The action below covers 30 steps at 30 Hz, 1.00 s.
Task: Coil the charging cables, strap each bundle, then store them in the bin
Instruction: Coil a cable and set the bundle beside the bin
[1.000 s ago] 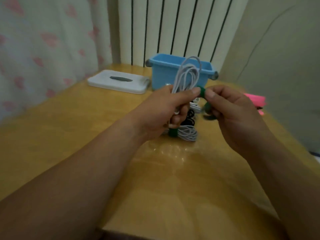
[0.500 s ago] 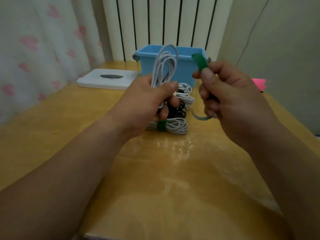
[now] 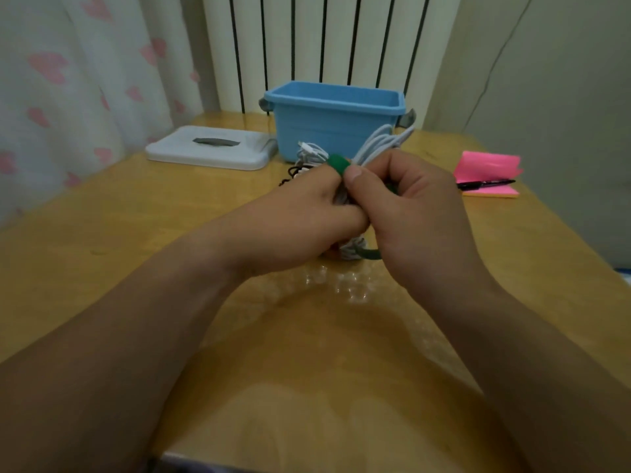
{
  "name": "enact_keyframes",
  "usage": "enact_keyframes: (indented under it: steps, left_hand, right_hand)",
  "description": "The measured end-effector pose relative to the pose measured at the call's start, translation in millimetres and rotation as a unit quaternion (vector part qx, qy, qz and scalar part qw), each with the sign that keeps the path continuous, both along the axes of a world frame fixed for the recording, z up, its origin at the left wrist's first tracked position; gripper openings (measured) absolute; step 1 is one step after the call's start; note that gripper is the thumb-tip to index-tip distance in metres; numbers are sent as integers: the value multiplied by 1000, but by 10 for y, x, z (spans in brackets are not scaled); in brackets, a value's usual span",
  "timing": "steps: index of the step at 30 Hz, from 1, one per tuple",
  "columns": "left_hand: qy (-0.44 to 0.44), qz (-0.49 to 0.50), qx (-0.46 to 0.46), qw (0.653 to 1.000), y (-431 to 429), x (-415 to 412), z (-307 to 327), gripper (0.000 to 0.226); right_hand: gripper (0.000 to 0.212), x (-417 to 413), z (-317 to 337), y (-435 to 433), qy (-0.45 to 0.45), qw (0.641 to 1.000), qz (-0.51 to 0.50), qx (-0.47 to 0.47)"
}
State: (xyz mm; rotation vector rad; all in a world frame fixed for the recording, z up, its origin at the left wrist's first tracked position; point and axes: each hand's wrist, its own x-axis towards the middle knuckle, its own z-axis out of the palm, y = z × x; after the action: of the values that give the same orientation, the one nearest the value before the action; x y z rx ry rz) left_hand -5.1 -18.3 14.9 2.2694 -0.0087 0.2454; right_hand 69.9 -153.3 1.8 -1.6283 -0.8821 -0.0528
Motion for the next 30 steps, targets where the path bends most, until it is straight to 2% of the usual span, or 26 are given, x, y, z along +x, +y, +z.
enact_keyframes:
  steps: [1, 3, 4, 6, 8, 12, 16, 19, 21, 22, 25, 30]
  left_hand:
    - [25, -25, -16, 999, -6, -72, 15, 19]
    - [25, -26, -118, 992, -88, -210, 7, 42]
    - [40, 1, -134, 990, -143, -247, 15, 41]
    - [-21, -16, -164, 986, -110, -181, -56, 35]
    - [-62, 64, -251, 964, -148, -13, -27, 35]
    - [-149, 108, -188, 965, -101, 57, -67, 35]
    - [-186, 101, -225, 951, -78, 21, -31, 37]
    - [-176, 79, -282, 940, -75, 29, -12, 38]
    - [-159, 87, -329, 927, -81, 37, -21, 38]
    - [-153, 89, -342, 923, -79, 37, -24, 38]
    - [-149, 69, -356, 920, -29, 36, -11, 33]
    - [-122, 20, -363, 924, 50, 35, -3, 36]
  right_hand:
    - [24, 5, 11, -6, 6, 1000, -6, 2]
    - [24, 14, 23, -22, 15, 1000, -10, 8]
    - [24, 17, 27, -27, 19, 1000, -6, 16]
    - [22, 14, 31, -33, 21, 999, 2, 36]
    - [18, -1, 30, -29, 14, 998, 10, 53]
    - [17, -21, 28, -23, 12, 999, 16, 44]
    - [14, 22, 30, -16, 8, 999, -10, 31]
    - [10, 61, 22, -24, 8, 999, -14, 39]
    - [6, 89, 2, -27, 25, 999, 14, 43]
    - [11, 97, -1, -30, 40, 997, 33, 49]
    - [24, 115, 15, -52, 61, 993, 84, 55]
    - [24, 135, 30, -104, 80, 982, 160, 55]
